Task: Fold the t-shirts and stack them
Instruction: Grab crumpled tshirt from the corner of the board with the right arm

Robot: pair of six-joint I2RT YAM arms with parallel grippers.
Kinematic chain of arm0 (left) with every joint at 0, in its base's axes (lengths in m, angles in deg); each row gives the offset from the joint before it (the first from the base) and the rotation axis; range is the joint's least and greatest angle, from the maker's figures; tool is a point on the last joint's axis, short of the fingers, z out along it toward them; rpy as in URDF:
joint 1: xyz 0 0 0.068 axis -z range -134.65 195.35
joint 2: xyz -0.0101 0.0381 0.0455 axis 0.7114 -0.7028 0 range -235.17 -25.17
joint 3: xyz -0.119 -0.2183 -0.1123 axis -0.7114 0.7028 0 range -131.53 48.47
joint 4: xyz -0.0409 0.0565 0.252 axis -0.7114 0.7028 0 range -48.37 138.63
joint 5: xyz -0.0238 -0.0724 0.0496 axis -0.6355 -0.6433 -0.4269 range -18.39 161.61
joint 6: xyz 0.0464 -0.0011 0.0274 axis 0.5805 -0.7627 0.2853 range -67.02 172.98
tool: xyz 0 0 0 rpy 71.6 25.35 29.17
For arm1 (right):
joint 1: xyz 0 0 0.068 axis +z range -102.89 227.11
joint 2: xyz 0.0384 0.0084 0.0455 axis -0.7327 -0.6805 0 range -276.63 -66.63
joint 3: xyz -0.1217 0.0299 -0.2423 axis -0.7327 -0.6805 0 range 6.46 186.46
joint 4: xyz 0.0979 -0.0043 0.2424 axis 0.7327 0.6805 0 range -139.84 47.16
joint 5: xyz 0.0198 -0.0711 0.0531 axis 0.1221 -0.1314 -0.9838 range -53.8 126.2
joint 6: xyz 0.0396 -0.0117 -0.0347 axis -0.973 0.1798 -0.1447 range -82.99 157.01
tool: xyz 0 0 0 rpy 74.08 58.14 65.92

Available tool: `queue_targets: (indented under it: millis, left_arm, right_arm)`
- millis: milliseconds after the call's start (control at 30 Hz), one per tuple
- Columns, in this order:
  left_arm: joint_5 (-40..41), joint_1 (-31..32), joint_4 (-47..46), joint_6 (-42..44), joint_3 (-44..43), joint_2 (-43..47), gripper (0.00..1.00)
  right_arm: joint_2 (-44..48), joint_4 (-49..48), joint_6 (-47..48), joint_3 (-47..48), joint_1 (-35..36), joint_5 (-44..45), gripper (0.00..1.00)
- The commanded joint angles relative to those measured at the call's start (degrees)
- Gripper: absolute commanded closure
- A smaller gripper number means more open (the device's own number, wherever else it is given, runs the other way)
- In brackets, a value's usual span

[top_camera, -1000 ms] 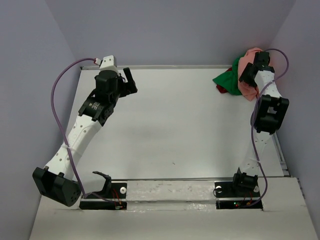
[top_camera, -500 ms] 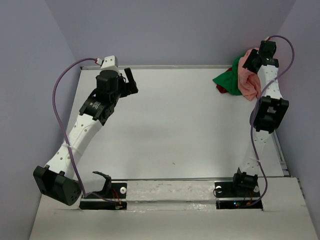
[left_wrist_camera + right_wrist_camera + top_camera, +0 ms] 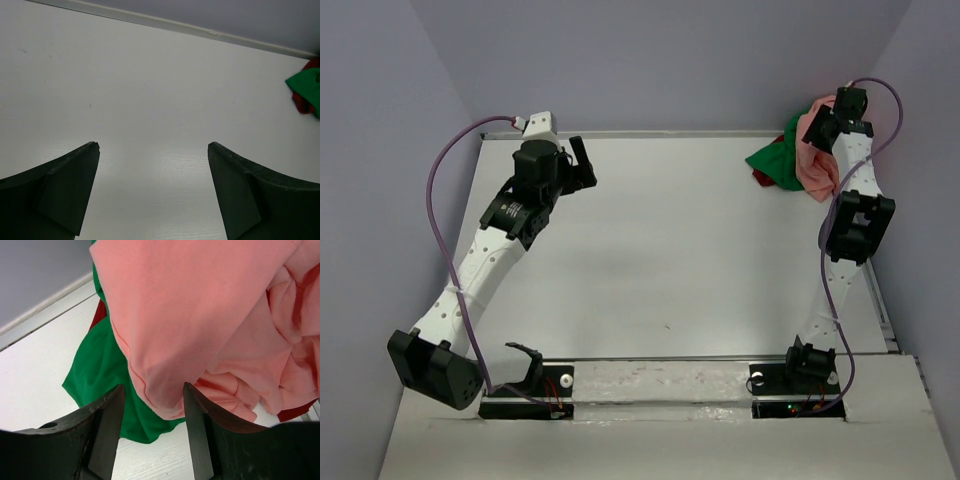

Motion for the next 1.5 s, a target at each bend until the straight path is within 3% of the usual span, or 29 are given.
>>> queue_targets:
  millis: [0,167,300,433,500,533,767,1000,1200,1267,1467]
  left_arm:
    - [0.1,0.1,-0.8,0.9,-0.6,0.6,0.01]
    - [0.1,0.1,-0.7,1.0,-0.6,0.4,0.01]
    - [-0.1,0.1,-0.9,1.0,-0.3,0.1,0.01]
    - [0.3,0.1,-0.9,1.2,-0.3,0.0,0.01]
    - [-0.1,0.1,-1.0,1.0,-0.2,-0.2,0.01]
    - [-0.4,0.2,-1.1,0.8,0.0,-0.3,0.01]
    - [0.4,0.3,-1.4,0.2,1.3,0.2,0.01]
    - [4.2,0.7,0.0,1.0,1.1,1.7,0.01]
    - [4.2,1.5,-0.2,-0.5,3.8,4.0,0.01]
    - [5.1,2.4,-0.3,-0.9,5.2,4.9,0.01]
    - [5.7,3.4,-1.3,-2.0,9.8,7.7,0.01]
  right_arm:
    - [1.1,-1.9,-0.4,-1.8,0.0,1.6,0.44]
    - [1.6,-3.7,-0.9,-5.4,0.0,1.2,0.46]
    - [0.8,-3.8,-0.7,-5.2,0.0,1.6,0.53]
    - [0.0,-3.7,-0.4,-3.4,0.0,1.0,0.83]
    - [-0.3,-3.4,0.1,-2.0,0.0,1.0,0.88]
    - [-0.5,-3.2,0.3,-1.5,0.0,1.2,0.99]
    - [-0.3,-2.5,1.2,1.9,0.0,3.2,1.0]
    - [5.0,-1.3,3.9,12.0,0.0,3.4,1.0]
    - [9.4,-2.3,4.4,19.2,0.0,-3.8,1.0]
    - [12.7,-3.9,4.6,19.7,0.0,-10.0,1.0]
    - [22.7,-6.8,4.8,24.1,1.3,-17.2,1.0]
